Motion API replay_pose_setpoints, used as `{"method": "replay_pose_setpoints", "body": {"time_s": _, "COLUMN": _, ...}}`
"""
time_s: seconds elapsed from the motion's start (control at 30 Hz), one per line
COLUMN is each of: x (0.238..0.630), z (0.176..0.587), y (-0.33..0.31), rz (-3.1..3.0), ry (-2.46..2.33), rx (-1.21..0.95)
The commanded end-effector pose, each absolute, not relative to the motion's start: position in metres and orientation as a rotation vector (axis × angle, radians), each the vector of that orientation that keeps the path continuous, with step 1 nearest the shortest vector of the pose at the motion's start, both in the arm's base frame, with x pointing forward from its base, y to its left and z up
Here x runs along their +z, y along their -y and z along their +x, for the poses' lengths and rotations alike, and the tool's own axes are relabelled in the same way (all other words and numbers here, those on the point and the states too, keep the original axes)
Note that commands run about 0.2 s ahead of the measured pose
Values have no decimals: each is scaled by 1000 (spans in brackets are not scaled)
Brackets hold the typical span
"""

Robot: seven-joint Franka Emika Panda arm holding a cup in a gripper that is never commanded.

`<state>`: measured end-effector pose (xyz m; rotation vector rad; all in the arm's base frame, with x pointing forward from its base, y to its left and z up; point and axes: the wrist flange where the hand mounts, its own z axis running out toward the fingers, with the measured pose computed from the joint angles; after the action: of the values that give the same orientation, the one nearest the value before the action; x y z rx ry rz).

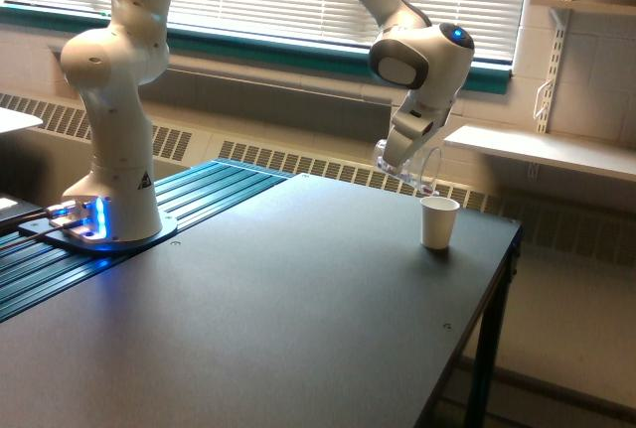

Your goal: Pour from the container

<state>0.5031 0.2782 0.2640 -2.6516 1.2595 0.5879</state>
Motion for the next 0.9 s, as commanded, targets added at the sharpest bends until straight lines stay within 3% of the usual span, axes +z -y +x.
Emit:
{"method": "replay_pose_setpoints", "body": {"time_s": 0.03, "x": 267, "z": 506, "y": -279, "rz": -2614, "ry": -1284, "rx": 616}}
{"method": "replay_pose_setpoints", "body": {"time_s": 0.9, "x": 262, "z": 520, "y": -276, "rz": -2543, "ry": -1365, "rx": 684}}
